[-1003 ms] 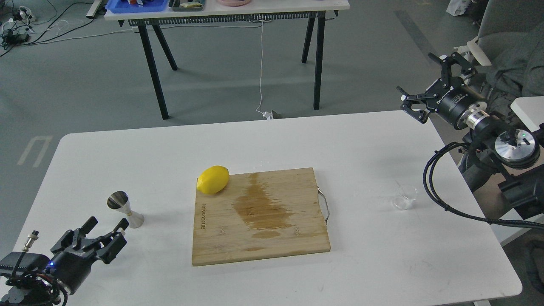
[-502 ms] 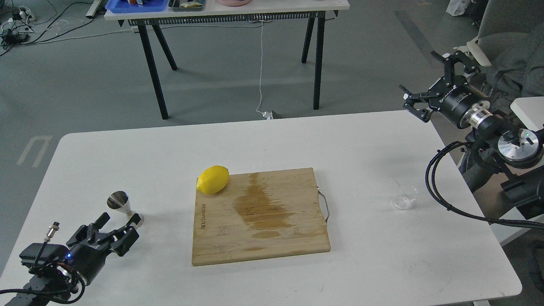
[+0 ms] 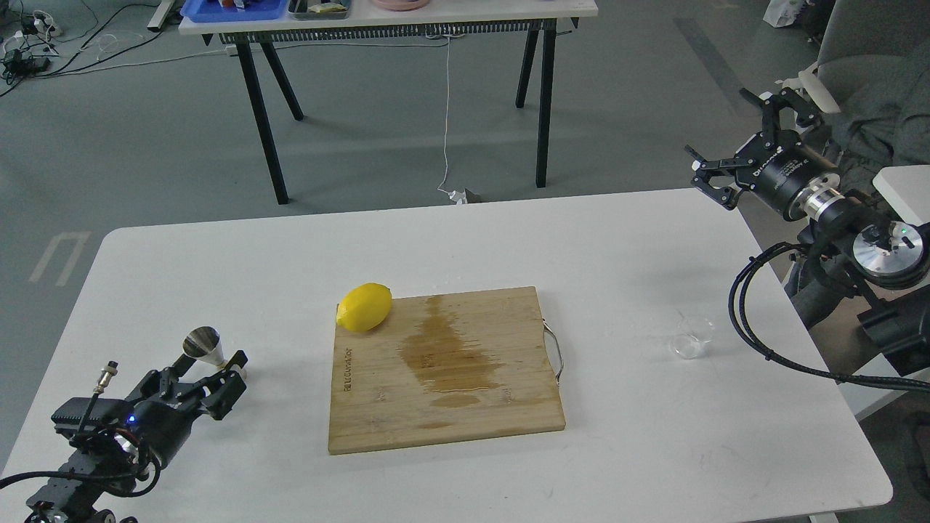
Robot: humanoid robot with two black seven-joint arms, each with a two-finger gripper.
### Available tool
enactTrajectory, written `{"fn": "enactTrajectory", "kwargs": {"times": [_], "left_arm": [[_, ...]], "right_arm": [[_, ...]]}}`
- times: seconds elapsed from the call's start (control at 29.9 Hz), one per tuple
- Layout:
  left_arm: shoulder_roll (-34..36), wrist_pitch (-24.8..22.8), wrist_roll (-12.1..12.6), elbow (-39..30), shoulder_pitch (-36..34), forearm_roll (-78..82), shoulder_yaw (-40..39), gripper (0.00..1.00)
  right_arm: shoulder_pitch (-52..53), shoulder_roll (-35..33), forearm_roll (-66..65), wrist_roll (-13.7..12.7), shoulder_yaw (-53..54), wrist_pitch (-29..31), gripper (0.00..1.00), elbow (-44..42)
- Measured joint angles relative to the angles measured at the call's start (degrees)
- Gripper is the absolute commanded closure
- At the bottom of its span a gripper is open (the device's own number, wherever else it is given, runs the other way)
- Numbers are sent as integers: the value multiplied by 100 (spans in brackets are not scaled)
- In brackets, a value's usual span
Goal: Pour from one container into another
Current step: 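Close the left gripper around the metal jigger, then lift the jigger with the left gripper and carry it over the board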
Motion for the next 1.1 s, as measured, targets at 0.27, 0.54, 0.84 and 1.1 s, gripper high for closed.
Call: {"fn": "enactTrajectory", "kwargs": {"times": [0.27,0.54,0.84,1.1], "left_arm": [[-284,0,0,621,-247,-6,163,66],[-404,0,0,893,-444,-20,242,94],[-354,2,0,817,-463,-3,242,97],[133,-4,0,-221,-951,-2,238,97]], "right_arm": [[-26,-68,3,0,6,0,2,4],[-124,-96,4,6,11,0,2,4],[-181,-98,11,10,49,0,2,15],[-50,-115,11,9,111,0,2,-35]]}}
